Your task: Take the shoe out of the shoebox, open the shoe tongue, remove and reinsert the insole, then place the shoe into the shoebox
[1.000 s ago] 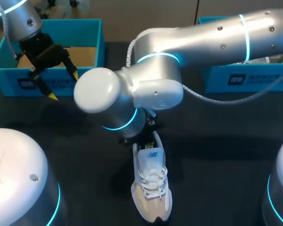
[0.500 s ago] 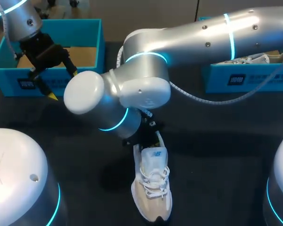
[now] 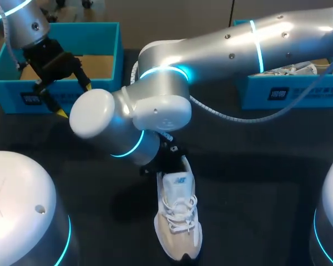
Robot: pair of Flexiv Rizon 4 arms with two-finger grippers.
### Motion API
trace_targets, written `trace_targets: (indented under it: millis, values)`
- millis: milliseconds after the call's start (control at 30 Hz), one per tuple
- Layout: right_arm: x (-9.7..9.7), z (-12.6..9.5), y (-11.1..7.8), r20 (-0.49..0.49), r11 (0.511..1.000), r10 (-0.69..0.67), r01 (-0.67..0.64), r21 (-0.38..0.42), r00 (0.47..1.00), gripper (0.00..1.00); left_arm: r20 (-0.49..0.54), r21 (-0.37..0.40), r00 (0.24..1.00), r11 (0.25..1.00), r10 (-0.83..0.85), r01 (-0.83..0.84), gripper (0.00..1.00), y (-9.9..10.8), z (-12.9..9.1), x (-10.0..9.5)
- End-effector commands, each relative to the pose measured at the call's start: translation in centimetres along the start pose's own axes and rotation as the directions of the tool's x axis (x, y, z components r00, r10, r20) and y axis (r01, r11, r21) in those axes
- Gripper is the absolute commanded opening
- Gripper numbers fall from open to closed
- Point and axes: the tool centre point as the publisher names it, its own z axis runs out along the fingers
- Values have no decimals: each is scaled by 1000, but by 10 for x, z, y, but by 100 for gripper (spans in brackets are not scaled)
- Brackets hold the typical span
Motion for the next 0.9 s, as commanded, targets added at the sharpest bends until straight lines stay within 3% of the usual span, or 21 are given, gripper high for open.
trace_targets:
  millis: [33,367,667,900]
  values:
    - [-4,-13,-7,7,989,145,-145,-36,989,0,-1,-4,1000,1000,0,0,100,0,-1,0]
    - [-16,-26,-4,18,986,154,-153,-66,988,0,-1,-4,1000,1000,0,0,100,0,-1,0]
    - [-16,2,-6,12,987,162,-162,-22,987,0,-1,-4,1000,1000,0,0,100,0,-1,0]
    - [-5,15,-11,-42,986,165,-164,10,985,0,-1,-4,1000,1000,0,0,100,0,-1,0]
